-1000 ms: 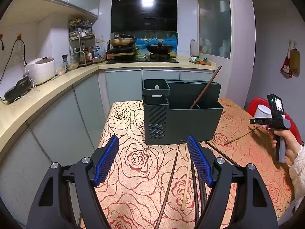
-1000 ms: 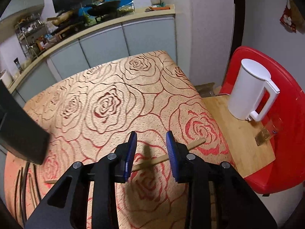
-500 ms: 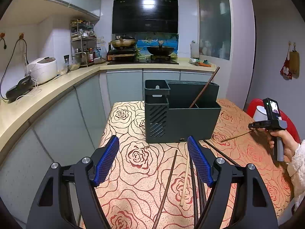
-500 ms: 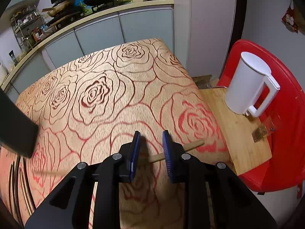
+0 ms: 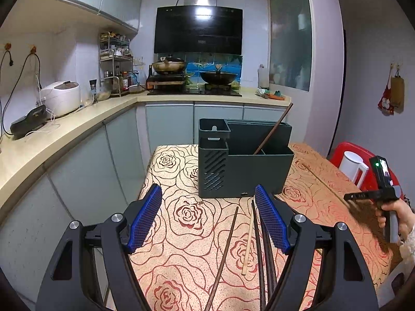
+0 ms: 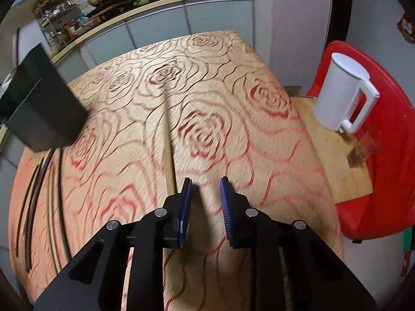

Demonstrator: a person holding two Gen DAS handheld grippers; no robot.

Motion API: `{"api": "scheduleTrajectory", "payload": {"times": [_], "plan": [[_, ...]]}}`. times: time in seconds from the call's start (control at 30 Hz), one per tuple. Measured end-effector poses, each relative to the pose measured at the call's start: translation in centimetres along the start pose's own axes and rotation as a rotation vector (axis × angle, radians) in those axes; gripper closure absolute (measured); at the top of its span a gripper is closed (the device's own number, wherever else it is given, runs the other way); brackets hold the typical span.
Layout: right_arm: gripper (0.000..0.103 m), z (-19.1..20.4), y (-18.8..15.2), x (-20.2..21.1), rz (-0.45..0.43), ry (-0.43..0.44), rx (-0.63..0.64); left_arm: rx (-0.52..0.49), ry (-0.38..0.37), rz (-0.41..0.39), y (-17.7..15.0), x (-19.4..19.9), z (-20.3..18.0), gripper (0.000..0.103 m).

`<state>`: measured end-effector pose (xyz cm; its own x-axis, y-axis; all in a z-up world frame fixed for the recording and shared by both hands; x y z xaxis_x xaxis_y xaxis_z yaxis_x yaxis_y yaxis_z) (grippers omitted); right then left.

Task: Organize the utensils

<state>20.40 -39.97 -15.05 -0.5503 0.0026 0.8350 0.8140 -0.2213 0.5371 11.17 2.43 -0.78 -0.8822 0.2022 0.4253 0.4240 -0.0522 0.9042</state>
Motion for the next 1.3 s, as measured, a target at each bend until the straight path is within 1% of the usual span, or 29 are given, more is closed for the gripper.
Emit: {"api": "scheduleTrajectory", "payload": {"times": [0.17, 0.23, 0.3, 0.4, 0.47, 0.6, 0.67, 0.73, 0.77, 0.83, 1.0, 1.1, 1.17, 1.3], "plan": [[0.08, 0.3, -1.6, 1.0, -0.029, 0.027, -0.006, 0.002, -0.002, -0.003, -0.1, 0.4, -0.1, 0.031], [0.08, 0.1, -1.8, 1.2, -0.046, 0.031, -0.026, 0.004, -0.002, -0.003, -0.1, 0.5, -0.1, 0.031], [0.08, 0.1, -2.1, 1.6, -0.069, 0.054, -0.05, 0.006, -0.002, -0.005, -0.1, 0.6, -0.1, 0.031], [0.08, 1.3, -2.8, 2.6, -0.111, 0.077, -0.038, 0.009, -0.001, -0.01, -0.1, 0.9, -0.1, 0.031], [0.08, 2.5, -3.1, 3.1, -0.131, 0.081, -0.006, 0.014, -0.003, -0.011, -0.1, 0.9, 0.0, 0.031], [0.08, 4.4, -4.0, 2.8, -0.13, 0.036, 0.069, 0.02, -0.003, -0.012, -0.2, 1.0, 0.2, 0.031], [0.08, 4.8, -4.3, 2.3, -0.105, 0.031, 0.084, 0.024, -0.002, -0.014, -0.3, 1.1, 0.3, 0.031], [0.08, 5.0, -4.4, 2.4, -0.112, 0.026, 0.091, 0.031, -0.002, -0.013, -0.4, 1.1, 0.5, 0.031], [0.08, 5.2, -4.5, 2.5, -0.113, 0.014, 0.102, 0.035, -0.002, -0.012, -0.4, 1.1, 0.6, 0.031], [0.08, 5.4, -4.7, 2.0, -0.088, -0.006, 0.112, 0.043, -0.002, -0.01, -0.4, 1.1, 0.7, 0.031], [0.081, 6.2, -4.8, 1.9, -0.09, -0.056, 0.147, 0.048, -0.003, -0.008, -0.5, 1.0, 0.8, 0.031], [0.085, 6.5, -4.8, 1.9, -0.091, -0.064, 0.162, 0.049, -0.004, -0.008, -0.5, 1.0, 0.8, 0.031], [0.092, 6.6, -4.9, 2.0, -0.092, -0.067, 0.164, 0.048, -0.001, -0.011, -0.5, 1.0, 0.8, 0.031], [0.096, 6.7, -4.9, 1.9, -0.091, -0.051, 0.168, 0.056, 0.002, -0.014, -0.4, 1.0, 0.8, 0.031]]}}
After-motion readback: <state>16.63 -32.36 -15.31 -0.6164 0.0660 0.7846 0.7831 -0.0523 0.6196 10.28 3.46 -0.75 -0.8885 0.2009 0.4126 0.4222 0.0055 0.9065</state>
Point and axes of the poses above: each gripper's, at about its wrist camera, not at the fingertips, and x roughly against the way its jaws point, z to its left, y to its top, the point moved 2 cm from there along -x, roughly the way its jaws point, and after that the axes turned 2 degrees about -y, right-handed, at the moved point
